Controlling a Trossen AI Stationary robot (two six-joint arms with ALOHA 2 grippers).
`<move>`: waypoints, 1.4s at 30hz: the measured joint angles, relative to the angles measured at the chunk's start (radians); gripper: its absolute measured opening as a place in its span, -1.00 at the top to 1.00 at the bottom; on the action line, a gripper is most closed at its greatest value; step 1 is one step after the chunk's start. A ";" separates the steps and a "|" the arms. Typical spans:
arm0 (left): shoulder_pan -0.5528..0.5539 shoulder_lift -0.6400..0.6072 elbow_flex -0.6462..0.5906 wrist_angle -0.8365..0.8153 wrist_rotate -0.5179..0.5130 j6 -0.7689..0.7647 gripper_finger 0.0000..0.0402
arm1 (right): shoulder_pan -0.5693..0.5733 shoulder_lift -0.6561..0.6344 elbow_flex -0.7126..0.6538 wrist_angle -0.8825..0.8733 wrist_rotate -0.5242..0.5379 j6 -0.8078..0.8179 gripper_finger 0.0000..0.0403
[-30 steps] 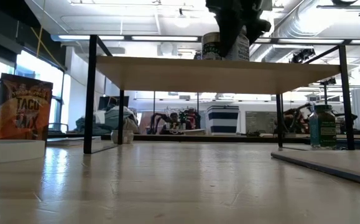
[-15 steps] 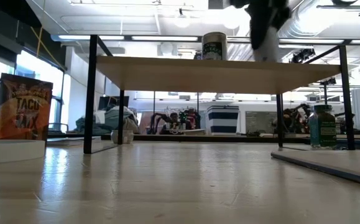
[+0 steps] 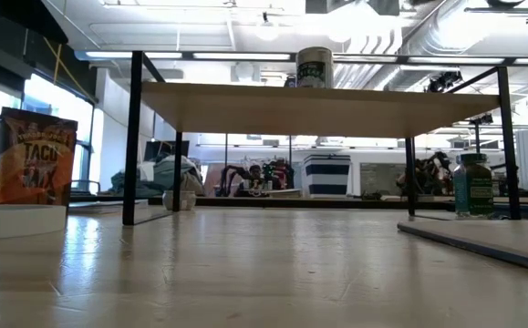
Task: Shelf spices
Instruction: Remove the white seasoning bottle from the shelf
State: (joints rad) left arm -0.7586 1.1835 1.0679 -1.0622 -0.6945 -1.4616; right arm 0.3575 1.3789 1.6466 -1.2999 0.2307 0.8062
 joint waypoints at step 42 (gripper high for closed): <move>0.047 0.000 0.000 -0.015 0.090 0.023 -0.53 | 0.549 0.011 -0.860 0.344 0.036 1.042 0.07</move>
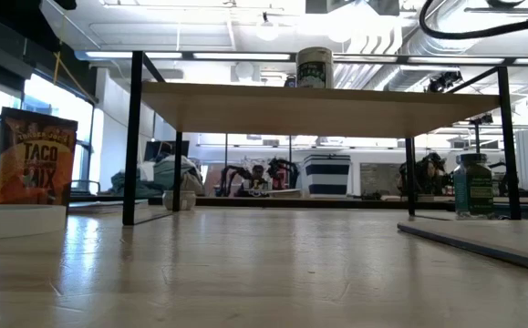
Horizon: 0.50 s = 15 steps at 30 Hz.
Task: Shelf spices
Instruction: Remove the white seasoning bottle from the shelf, then remove the brown seasoning bottle from the shelf
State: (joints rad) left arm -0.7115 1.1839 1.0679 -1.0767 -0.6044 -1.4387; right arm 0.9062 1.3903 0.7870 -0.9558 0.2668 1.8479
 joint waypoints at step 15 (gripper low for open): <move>0.032 0.000 0.000 -0.006 0.019 0.002 -0.53 | 0.000 -0.013 -0.005 0.068 -0.058 -0.117 -0.51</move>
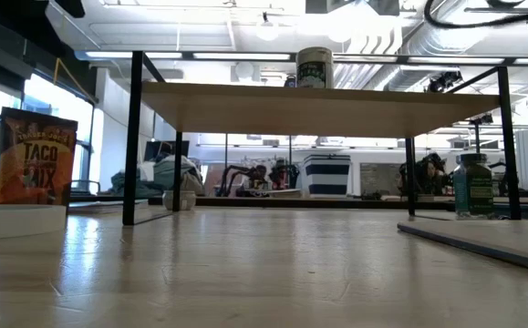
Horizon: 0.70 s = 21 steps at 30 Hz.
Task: Shelf spices
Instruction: Remove the brown seasoning bottle from the shelf
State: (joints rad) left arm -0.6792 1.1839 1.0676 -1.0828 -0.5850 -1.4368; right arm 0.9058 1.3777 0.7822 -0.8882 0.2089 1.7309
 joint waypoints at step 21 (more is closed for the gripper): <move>0.000 0.000 0.000 -0.020 0.015 0.026 -0.53 | -0.009 -0.387 0.070 -0.087 0.307 0.010 -0.53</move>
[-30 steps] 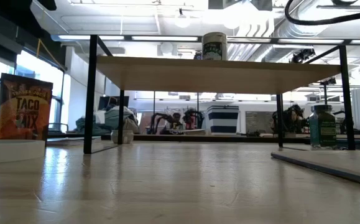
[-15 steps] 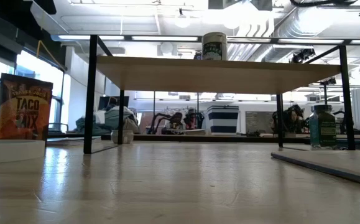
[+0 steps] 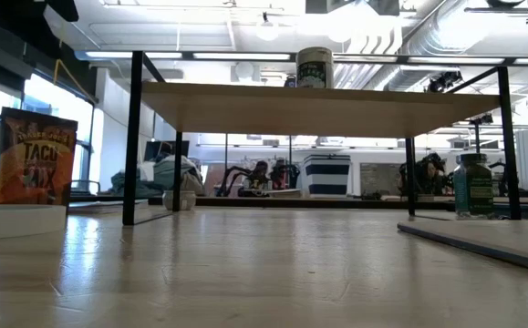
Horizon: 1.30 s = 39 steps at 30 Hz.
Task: Shelf spices
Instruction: Remove the brown seasoning bottle from the shelf
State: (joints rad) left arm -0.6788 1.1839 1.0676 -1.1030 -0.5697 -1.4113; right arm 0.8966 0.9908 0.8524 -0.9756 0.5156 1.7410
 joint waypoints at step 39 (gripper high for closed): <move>0.031 0.000 0.000 0.000 0.009 0.002 -0.53 | -1.110 0.960 1.405 -0.513 -0.279 -1.380 -0.53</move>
State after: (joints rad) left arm -0.6476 1.1839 1.0676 -1.1027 -0.5612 -1.4097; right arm -0.2135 1.9508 2.2572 -1.4883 0.2364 0.3614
